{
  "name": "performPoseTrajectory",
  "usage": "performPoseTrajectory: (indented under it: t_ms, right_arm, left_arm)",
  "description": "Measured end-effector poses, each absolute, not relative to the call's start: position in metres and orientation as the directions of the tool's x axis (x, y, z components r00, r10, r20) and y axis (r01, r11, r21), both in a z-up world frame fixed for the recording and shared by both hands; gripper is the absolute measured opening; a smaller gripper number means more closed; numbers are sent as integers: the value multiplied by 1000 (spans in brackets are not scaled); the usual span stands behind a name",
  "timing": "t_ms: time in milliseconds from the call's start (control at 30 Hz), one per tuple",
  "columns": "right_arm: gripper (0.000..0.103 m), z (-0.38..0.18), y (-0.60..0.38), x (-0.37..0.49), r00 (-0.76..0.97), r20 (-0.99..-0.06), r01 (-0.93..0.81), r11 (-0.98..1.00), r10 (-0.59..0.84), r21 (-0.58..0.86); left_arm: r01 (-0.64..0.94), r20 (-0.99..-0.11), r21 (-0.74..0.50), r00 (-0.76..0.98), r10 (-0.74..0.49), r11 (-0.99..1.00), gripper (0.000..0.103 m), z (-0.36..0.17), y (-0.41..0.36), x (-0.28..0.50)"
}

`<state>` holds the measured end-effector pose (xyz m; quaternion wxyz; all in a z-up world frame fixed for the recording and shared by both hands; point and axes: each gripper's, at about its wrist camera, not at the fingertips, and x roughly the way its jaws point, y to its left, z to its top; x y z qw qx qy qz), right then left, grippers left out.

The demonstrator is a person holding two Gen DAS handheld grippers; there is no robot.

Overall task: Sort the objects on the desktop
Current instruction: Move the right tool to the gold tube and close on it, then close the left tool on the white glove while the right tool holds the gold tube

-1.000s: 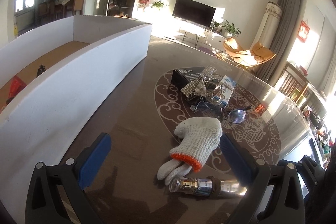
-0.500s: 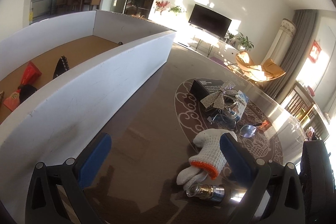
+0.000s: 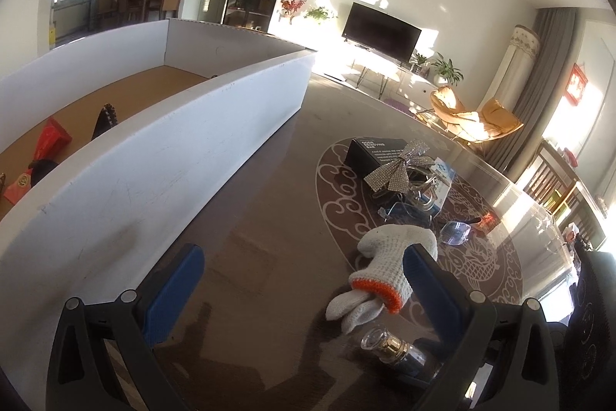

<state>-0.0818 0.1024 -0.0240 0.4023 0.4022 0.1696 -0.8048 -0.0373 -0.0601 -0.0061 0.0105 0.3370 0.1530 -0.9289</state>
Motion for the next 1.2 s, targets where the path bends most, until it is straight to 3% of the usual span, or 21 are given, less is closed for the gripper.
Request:
performPoseTrajectory:
  t_ms: [267,600,667,733,833,900,1200]
  right_arm:
    - [30,-30,161,-46,-402,-789,718,-695,-464,42]
    - [32,-20,265,-70,-556,-786,432,-902,-271,5]
    - [45,-9,271,-68,-555,-780,425,-905,-288,31]
    - [82,-12,267,-69,-549,-783,423,-905,-293,42]
    - [85,-17,255,-69,-545,-794,425,-905,-271,17]
    - [86,-20,251,-68,-545,-796,425,-905,-264,8]
    - [98,-24,246,-68,-531,-806,438,-899,-260,1]
  left_arm:
    - [122,-636,-292,-766,97,-949,103,-9,-61,-39]
    - [99,-641,-278,-760,108,-955,103,-8,-55,-40]
    - [99,-634,-301,-764,121,-949,103,-7,-59,-39]
    - [93,-623,-350,-767,157,-932,103,-7,-66,-37]
    - [56,-609,-428,-755,242,-902,103,-11,-69,-39]
    - [30,-616,-417,-744,258,-908,103,-11,-61,-42]
    - [-155,-697,-167,-680,228,-974,103,-14,9,-62]
